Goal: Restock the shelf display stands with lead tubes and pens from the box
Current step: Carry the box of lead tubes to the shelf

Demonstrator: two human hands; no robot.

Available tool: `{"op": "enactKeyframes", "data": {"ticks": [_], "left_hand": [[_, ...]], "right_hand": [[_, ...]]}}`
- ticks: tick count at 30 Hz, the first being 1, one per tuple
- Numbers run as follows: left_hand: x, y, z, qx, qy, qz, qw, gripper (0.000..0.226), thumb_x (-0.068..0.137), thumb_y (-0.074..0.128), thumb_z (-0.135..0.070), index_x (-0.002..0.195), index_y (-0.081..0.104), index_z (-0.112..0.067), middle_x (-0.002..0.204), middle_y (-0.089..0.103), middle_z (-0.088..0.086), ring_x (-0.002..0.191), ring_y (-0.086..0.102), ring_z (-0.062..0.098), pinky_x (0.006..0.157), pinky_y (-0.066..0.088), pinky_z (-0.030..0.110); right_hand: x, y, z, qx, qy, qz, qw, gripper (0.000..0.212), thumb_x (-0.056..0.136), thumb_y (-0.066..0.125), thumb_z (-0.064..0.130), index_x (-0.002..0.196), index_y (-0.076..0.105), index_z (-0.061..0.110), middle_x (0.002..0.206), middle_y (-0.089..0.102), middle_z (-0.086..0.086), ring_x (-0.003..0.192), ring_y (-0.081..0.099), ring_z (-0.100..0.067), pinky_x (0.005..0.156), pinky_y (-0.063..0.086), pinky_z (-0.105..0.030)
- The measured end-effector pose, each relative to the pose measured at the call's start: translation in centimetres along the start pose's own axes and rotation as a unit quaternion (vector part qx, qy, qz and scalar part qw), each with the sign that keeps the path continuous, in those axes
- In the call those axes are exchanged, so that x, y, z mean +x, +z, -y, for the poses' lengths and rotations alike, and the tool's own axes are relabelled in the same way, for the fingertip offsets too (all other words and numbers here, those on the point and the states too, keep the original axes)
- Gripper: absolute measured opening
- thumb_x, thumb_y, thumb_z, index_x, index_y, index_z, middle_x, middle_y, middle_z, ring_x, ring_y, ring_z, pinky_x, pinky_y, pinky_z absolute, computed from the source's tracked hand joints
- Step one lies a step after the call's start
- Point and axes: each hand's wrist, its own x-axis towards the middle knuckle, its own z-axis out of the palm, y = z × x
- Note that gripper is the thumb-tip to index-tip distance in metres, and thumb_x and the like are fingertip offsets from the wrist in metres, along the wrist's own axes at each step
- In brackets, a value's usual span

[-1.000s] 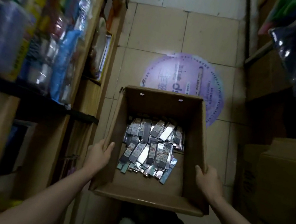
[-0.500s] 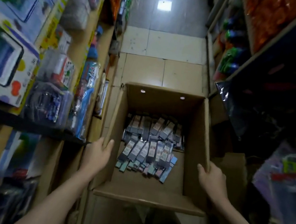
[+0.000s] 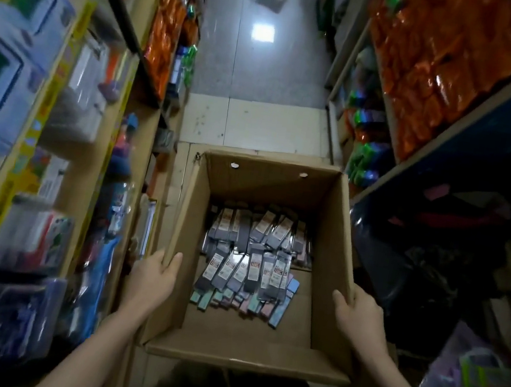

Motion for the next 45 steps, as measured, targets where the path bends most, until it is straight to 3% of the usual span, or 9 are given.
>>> {"op": "enactKeyframes", "data": {"ticks": [5, 8, 10, 16, 21, 26, 32, 37, 45], "left_hand": [[9.0, -2.1, -6.1, -0.013, 0.000, -0.019, 1.000, 0.026, 0.099, 0.049, -0.032, 0.090, 0.061, -0.011, 0.059, 0.053, 0.007, 0.053, 0.054, 0.020, 0.053, 0.049, 0.039], [14.9, -3.4, -9.8, -0.016, -0.004, -0.049, 0.999, 0.039, 0.099, 0.048, -0.035, 0.124, 0.059, -0.008, 0.070, 0.059, 0.005, 0.065, 0.059, 0.014, 0.059, 0.049, 0.029], [19.5, -4.3, -12.1, -0.020, -0.021, -0.046, 0.999, 0.047, 0.099, 0.046, -0.039, 0.131, 0.054, -0.006, 0.092, 0.067, 0.017, 0.085, 0.065, 0.027, 0.075, 0.054, 0.040], [34.0, -8.3, -19.7, -0.018, 0.008, -0.066, 0.998, 0.033, 0.099, 0.049, -0.034, 0.106, 0.065, -0.005, 0.074, 0.065, 0.008, 0.066, 0.060, 0.020, 0.064, 0.051, 0.035], [44.7, -11.6, -27.4, -0.012, 0.020, -0.074, 0.997, 0.039, 0.098, 0.052, -0.034, 0.120, 0.062, -0.005, 0.081, 0.068, 0.008, 0.059, 0.053, 0.011, 0.054, 0.041, 0.029], [56.4, -13.0, -35.8, -0.019, 0.041, -0.060, 0.997, 0.024, 0.097, 0.054, -0.027, 0.088, 0.064, -0.007, 0.059, 0.057, 0.005, 0.052, 0.057, 0.019, 0.049, 0.047, 0.034], [69.6, -14.2, -45.9, -0.021, 0.040, -0.084, 0.995, 0.029, 0.097, 0.055, -0.026, 0.111, 0.066, -0.004, 0.075, 0.061, -0.001, 0.063, 0.055, 0.011, 0.058, 0.045, 0.024], [80.5, -16.2, -52.9, -0.007, 0.013, -0.111, 0.994, 0.042, 0.096, 0.056, -0.030, 0.121, 0.062, 0.003, 0.107, 0.067, 0.023, 0.097, 0.063, 0.035, 0.078, 0.046, 0.035], [100.7, -19.0, -63.0, -0.006, 0.023, -0.097, 0.995, 0.039, 0.096, 0.054, -0.033, 0.118, 0.064, -0.003, 0.092, 0.071, 0.014, 0.083, 0.066, 0.028, 0.070, 0.048, 0.030]], "right_hand": [[8.6, -2.5, 8.3, -0.014, -0.026, -0.014, 0.999, 0.022, 0.094, 0.059, 0.027, 0.109, 0.064, 0.012, 0.077, 0.068, 0.000, 0.065, 0.066, -0.012, 0.054, 0.055, -0.027], [14.2, -3.4, 14.1, -0.002, -0.043, -0.011, 0.999, 0.024, 0.094, 0.059, 0.025, 0.114, 0.063, 0.012, 0.080, 0.067, 0.001, 0.069, 0.067, -0.014, 0.056, 0.056, -0.029], [18.5, -3.7, 18.0, -0.013, -0.056, -0.016, 0.998, 0.021, 0.094, 0.060, 0.023, 0.111, 0.064, 0.011, 0.080, 0.065, 0.002, 0.069, 0.064, -0.014, 0.058, 0.052, -0.031], [29.8, -5.8, 30.4, -0.021, -0.067, -0.034, 0.997, 0.025, 0.094, 0.061, 0.021, 0.114, 0.064, 0.006, 0.082, 0.062, -0.002, 0.065, 0.059, -0.013, 0.048, 0.040, -0.015], [38.9, -8.0, 38.4, -0.003, -0.053, -0.015, 0.998, 0.031, 0.095, 0.059, 0.023, 0.120, 0.061, 0.007, 0.090, 0.069, -0.009, 0.075, 0.065, -0.022, 0.062, 0.054, -0.028], [50.8, -9.9, 45.9, 0.016, -0.039, -0.022, 0.999, 0.034, 0.095, 0.059, 0.023, 0.124, 0.061, 0.005, 0.104, 0.070, -0.015, 0.089, 0.067, -0.029, 0.073, 0.053, -0.032], [65.5, -13.7, 56.0, 0.010, -0.058, -0.009, 0.998, 0.033, 0.095, 0.058, 0.025, 0.125, 0.062, 0.010, 0.106, 0.071, -0.011, 0.094, 0.067, -0.027, 0.071, 0.047, -0.026], [75.7, -16.3, 65.2, 0.028, -0.072, -0.009, 0.997, 0.028, 0.094, 0.058, 0.024, 0.119, 0.064, 0.012, 0.096, 0.071, -0.009, 0.090, 0.067, -0.026, 0.077, 0.055, -0.034], [92.4, -17.1, 79.2, 0.041, -0.069, -0.012, 0.997, 0.025, 0.093, 0.061, 0.020, 0.115, 0.066, 0.011, 0.095, 0.072, -0.008, 0.092, 0.068, -0.029, 0.080, 0.056, -0.040]]}}
